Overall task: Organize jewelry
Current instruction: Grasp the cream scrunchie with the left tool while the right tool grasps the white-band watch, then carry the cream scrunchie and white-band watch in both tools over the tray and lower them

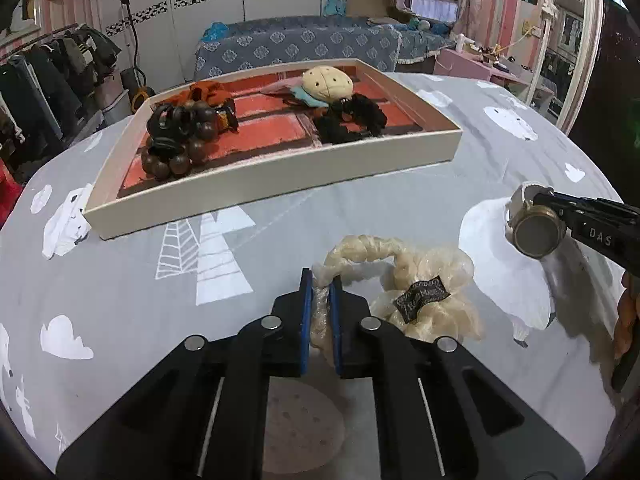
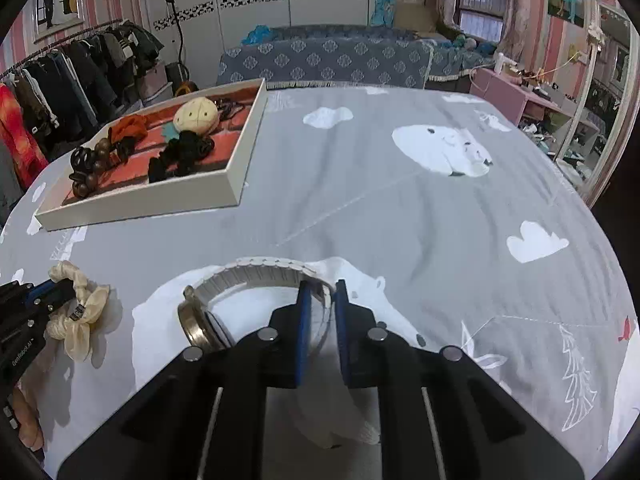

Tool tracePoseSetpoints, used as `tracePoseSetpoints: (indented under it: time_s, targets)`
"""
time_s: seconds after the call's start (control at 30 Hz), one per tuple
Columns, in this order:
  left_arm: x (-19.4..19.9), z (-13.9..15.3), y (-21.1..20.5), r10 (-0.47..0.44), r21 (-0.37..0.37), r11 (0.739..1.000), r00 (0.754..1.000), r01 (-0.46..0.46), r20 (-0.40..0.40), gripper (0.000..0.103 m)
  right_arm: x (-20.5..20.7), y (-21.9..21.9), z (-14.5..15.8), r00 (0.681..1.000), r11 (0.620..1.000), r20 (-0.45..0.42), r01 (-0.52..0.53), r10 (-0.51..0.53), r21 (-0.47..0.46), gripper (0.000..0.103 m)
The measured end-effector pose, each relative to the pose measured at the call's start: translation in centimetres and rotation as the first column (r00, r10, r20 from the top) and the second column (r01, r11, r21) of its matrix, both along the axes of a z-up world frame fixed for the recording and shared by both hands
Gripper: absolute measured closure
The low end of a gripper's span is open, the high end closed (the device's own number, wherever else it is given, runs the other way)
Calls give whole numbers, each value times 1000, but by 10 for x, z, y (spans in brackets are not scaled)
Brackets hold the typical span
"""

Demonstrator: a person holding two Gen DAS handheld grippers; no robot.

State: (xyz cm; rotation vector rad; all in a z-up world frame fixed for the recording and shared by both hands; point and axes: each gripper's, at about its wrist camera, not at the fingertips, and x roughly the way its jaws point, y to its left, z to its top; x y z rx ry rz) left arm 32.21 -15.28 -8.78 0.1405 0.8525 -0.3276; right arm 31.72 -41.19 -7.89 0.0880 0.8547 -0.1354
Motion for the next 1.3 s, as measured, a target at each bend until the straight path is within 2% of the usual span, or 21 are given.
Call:
tracePoseSetpoints:
  time_s: [0.33,0.6,0.87,1.03,1.17,1.3]
  targets:
    - [7,24,8,47,-17,999,997,-46,65,97,1,7,23,996,999,87,23,-19,-49,94]
    - [30,57,30,98,-27,995,986,-95,139,97,18,31,53,987,997,161,-16,28,-72,94]
    - [70,86,64,153,-114,984,975,-135,163,97,54,63,73,977,997,207,-47,58,-55,94]
    - [98,85,77,167,-158,977,975,-143,145,97,81,74,73,975,999,215,-52,53,-7,94]
    - [113,69,80,160,-153,978,980,-141,121,97,93,78,64,973,999,227,-43,40,7,94]
    - [126,50,82,167,-112,982,980,-155,106,97,101,77,51,976,1000,216,-27,26,1,94]
